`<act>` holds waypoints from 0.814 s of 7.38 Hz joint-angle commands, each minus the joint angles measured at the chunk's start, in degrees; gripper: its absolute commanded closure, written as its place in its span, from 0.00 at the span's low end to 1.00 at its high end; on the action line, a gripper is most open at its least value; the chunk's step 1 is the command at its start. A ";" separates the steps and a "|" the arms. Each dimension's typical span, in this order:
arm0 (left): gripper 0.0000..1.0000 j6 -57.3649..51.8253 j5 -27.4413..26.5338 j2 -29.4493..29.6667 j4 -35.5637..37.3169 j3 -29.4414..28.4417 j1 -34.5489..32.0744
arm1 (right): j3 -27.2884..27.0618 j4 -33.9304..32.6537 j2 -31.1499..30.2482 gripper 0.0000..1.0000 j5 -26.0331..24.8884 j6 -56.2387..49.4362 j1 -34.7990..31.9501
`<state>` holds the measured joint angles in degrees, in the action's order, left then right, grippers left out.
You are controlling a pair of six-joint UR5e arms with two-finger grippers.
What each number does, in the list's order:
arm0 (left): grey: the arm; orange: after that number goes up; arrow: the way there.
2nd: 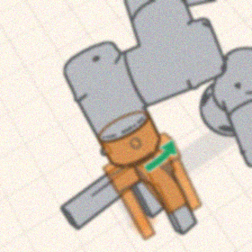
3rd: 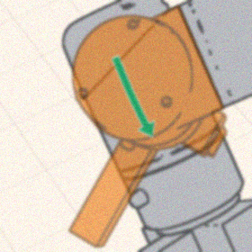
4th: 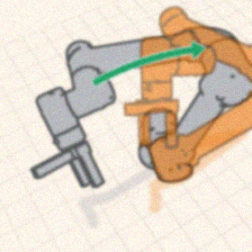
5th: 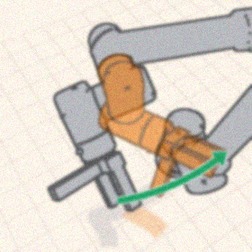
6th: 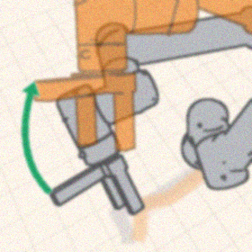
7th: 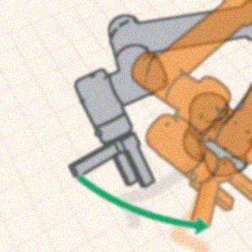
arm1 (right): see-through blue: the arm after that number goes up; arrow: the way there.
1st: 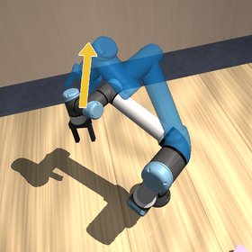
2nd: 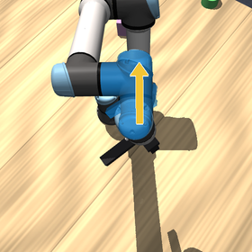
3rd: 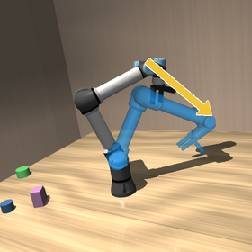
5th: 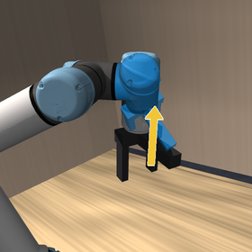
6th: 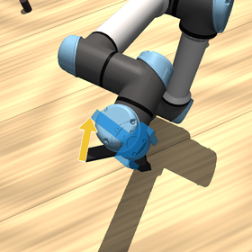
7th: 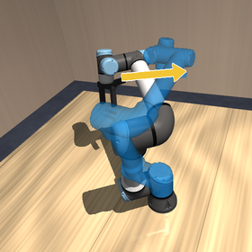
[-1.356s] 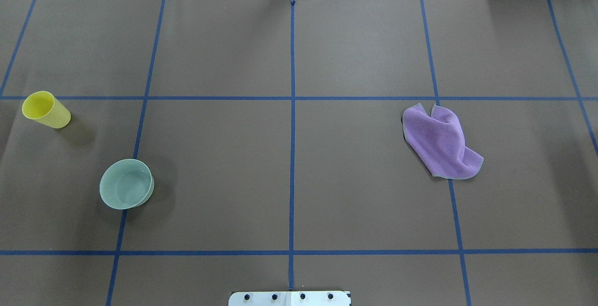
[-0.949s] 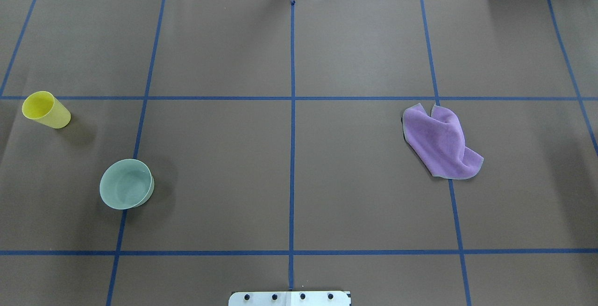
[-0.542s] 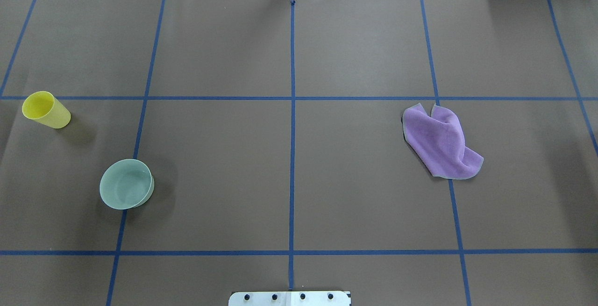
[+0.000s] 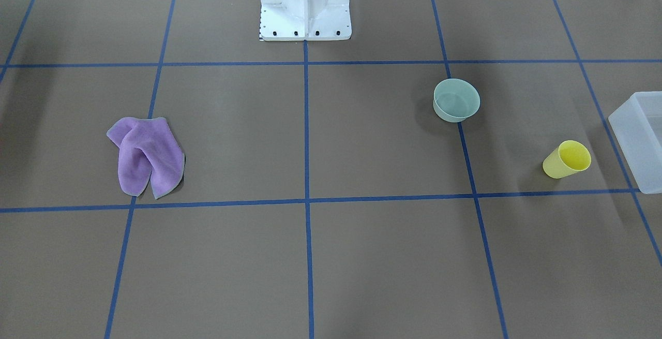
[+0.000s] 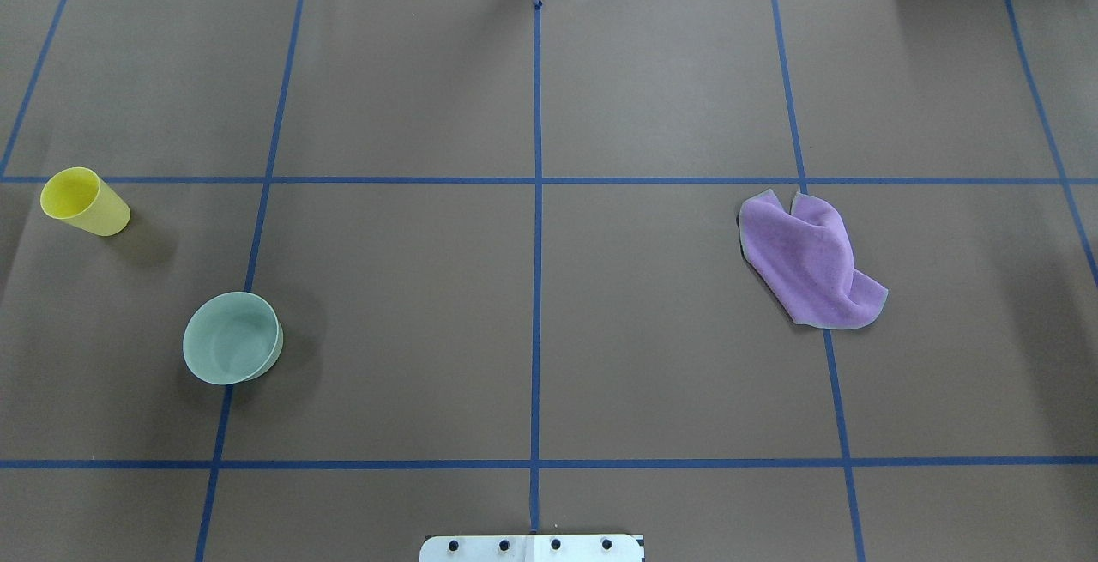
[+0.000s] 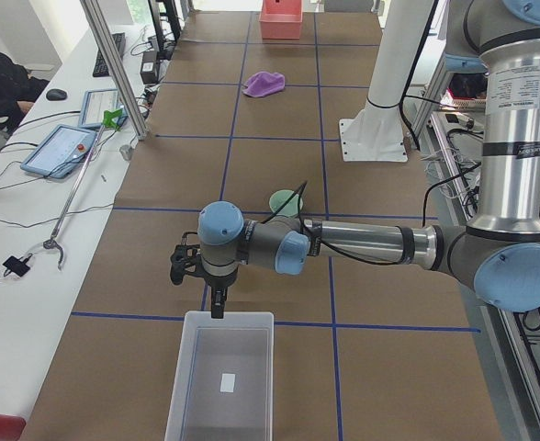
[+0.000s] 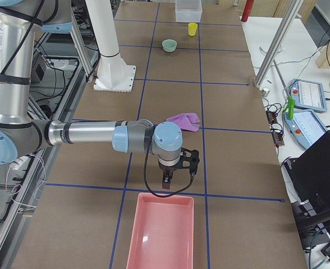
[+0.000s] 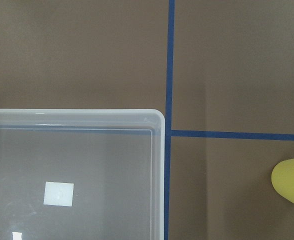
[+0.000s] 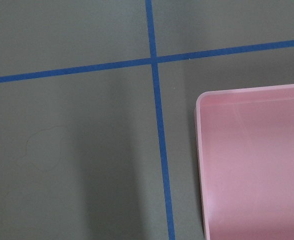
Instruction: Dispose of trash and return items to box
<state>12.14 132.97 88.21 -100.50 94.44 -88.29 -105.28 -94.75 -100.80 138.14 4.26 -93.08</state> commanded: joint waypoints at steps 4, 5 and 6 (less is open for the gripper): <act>0.02 0.69 0.10 -0.31 -3.39 -1.54 0.13 | -0.01 -0.09 -0.09 0.00 0.29 0.22 0.09; 0.02 0.43 0.10 -1.28 -3.65 -1.45 0.04 | -0.18 0.00 -0.01 0.00 1.34 0.23 0.00; 0.02 0.43 -0.34 -1.46 -3.65 -0.93 0.04 | -0.18 0.00 0.08 0.00 1.61 0.23 0.09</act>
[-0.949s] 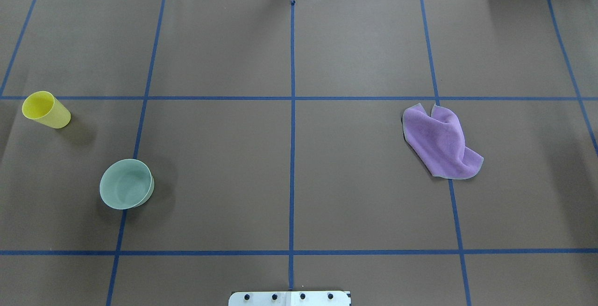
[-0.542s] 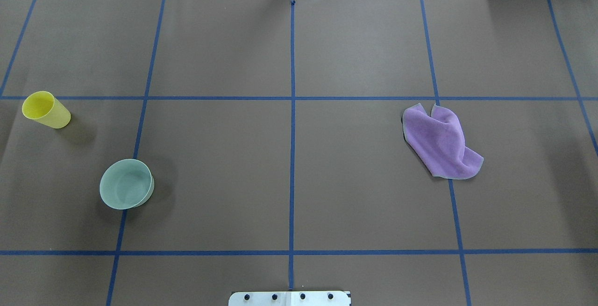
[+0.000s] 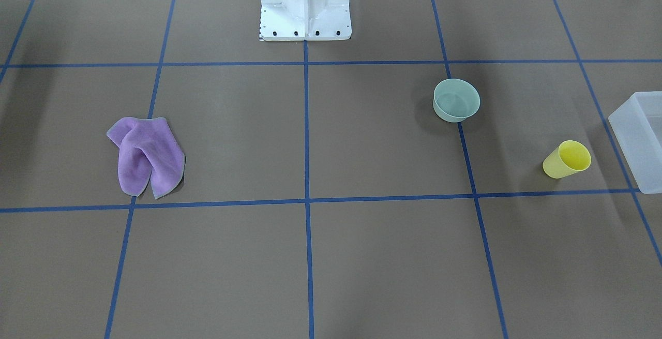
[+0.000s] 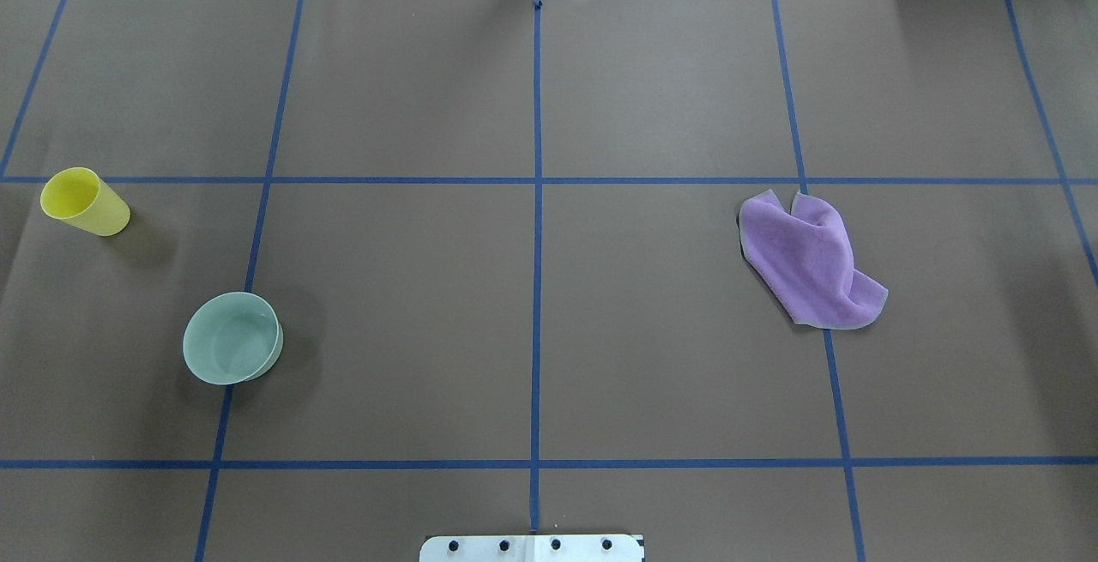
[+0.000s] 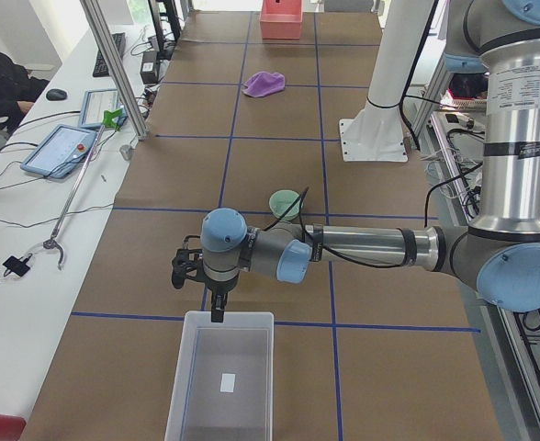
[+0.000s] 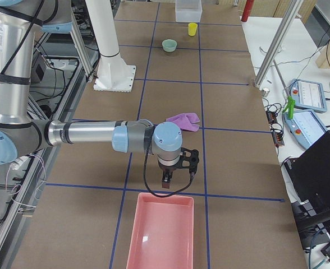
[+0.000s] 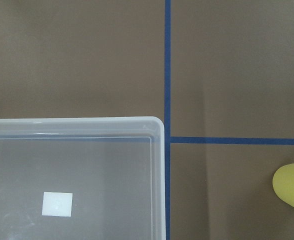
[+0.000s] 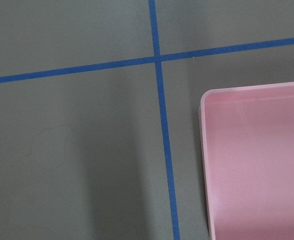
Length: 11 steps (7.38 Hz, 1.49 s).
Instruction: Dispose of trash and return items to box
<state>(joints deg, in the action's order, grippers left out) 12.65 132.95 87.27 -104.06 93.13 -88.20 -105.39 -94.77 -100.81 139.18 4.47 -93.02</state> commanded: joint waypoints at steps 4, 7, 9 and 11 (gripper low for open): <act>0.02 -0.25 0.11 1.41 -0.44 -2.87 0.04 | -0.78 0.11 0.09 0.00 1.35 0.02 -0.05; 0.02 -0.52 0.29 1.06 -2.63 -2.17 -0.04 | -0.61 0.11 0.09 0.00 1.18 -0.07 -0.05; 0.02 0.18 0.20 1.23 -2.03 0.54 0.04 | -0.69 0.11 0.18 0.00 1.18 -0.07 -0.05; 0.02 5.15 0.73 1.58 -2.29 2.40 0.22 | -0.78 0.11 0.27 0.00 1.18 -0.07 -0.05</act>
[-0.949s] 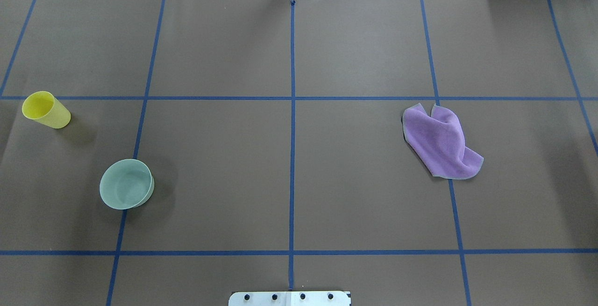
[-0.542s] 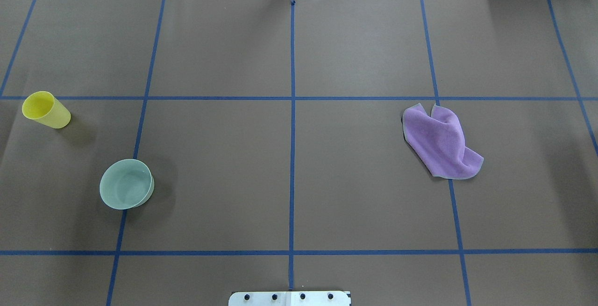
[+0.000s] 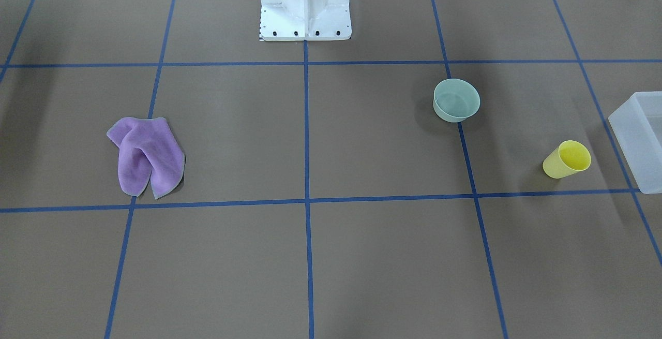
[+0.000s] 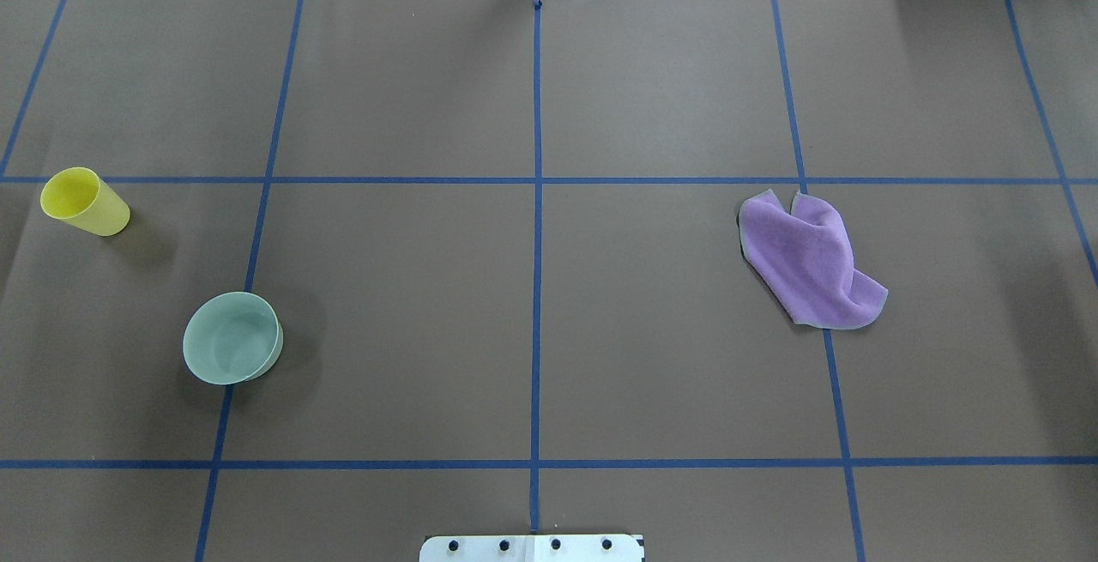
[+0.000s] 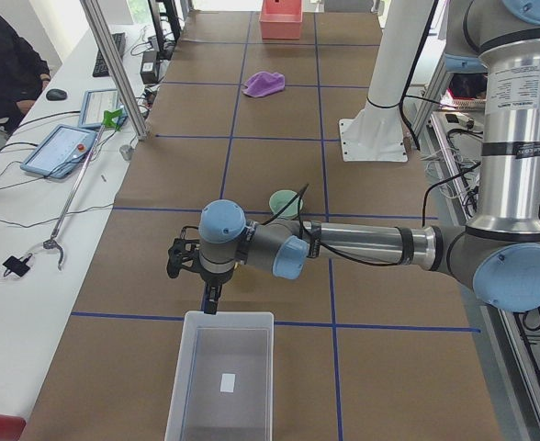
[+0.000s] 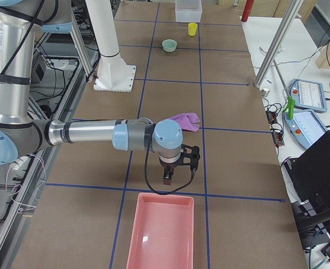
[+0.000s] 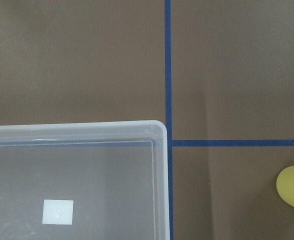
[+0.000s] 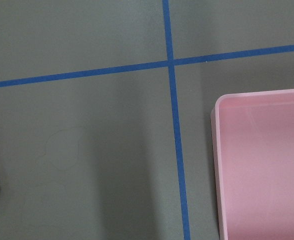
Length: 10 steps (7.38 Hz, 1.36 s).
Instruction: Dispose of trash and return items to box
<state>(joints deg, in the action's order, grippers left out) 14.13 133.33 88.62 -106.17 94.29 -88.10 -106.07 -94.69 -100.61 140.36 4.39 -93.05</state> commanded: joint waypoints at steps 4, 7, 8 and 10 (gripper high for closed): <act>0.02 17.51 -0.77 4.18 -3.07 -1.19 9.43 | -0.02 0.03 0.07 0.00 0.00 0.00 0.06; 0.02 30.83 -4.02 6.48 -19.97 -11.20 16.62 | -0.02 0.03 0.15 0.00 0.00 0.09 0.06; 0.02 32.43 -5.26 6.92 -22.22 -13.15 17.69 | 0.07 0.03 0.15 0.00 0.00 0.09 0.06; 0.02 32.89 -4.84 6.83 -22.33 -12.56 18.05 | 0.07 -0.05 0.15 0.00 0.00 0.00 0.06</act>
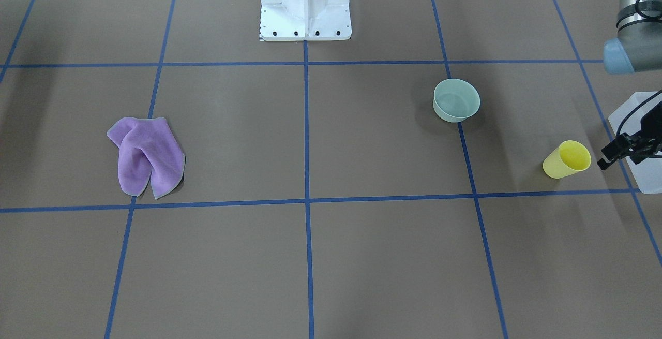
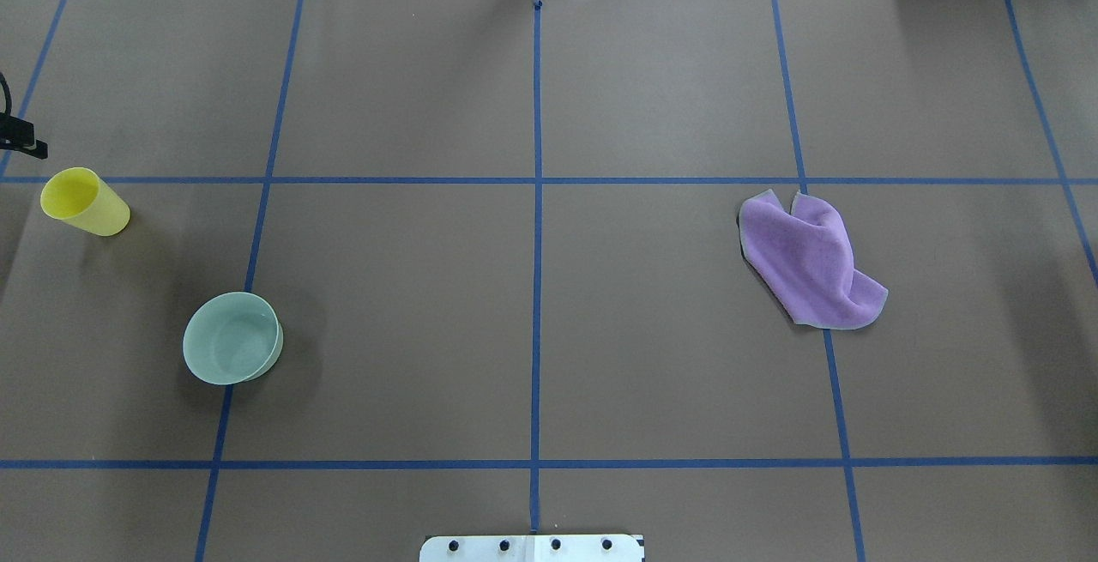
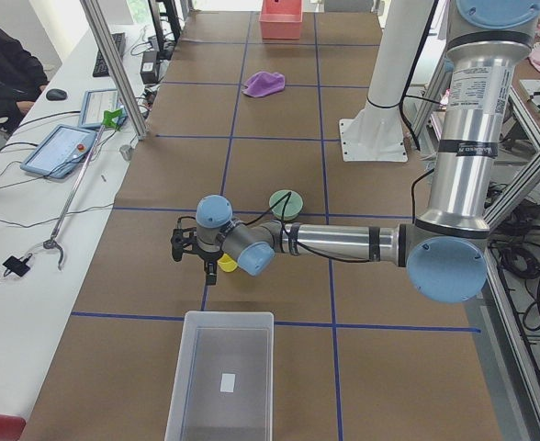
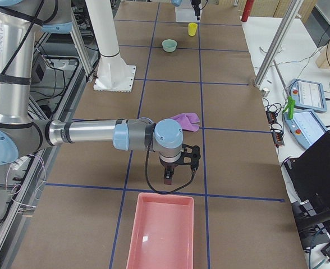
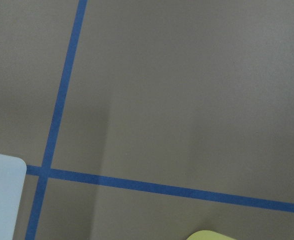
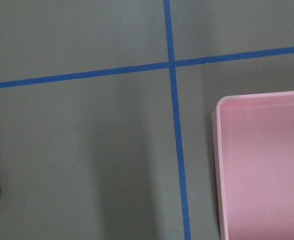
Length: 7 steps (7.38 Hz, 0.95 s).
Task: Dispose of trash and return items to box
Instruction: 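Reach the left gripper down and grasp the yellow cup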
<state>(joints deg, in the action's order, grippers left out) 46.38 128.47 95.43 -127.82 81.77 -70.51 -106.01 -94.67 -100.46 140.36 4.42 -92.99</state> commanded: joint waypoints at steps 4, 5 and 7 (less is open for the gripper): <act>0.02 0.47 0.12 -0.95 -0.67 0.40 3.88 | 0.28 -0.07 -0.08 0.00 0.00 -0.03 0.00; 0.02 0.47 0.90 -1.56 -0.76 0.66 4.59 | 0.28 -0.07 -0.08 0.00 0.00 -0.03 0.00; 0.05 0.38 1.88 -2.87 -0.85 1.63 4.68 | 0.28 -0.07 -0.08 0.00 0.00 -0.03 0.00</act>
<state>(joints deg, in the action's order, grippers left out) 46.79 129.93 93.50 -128.63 82.90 -66.06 -105.73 -94.75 -100.55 140.36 4.39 -92.99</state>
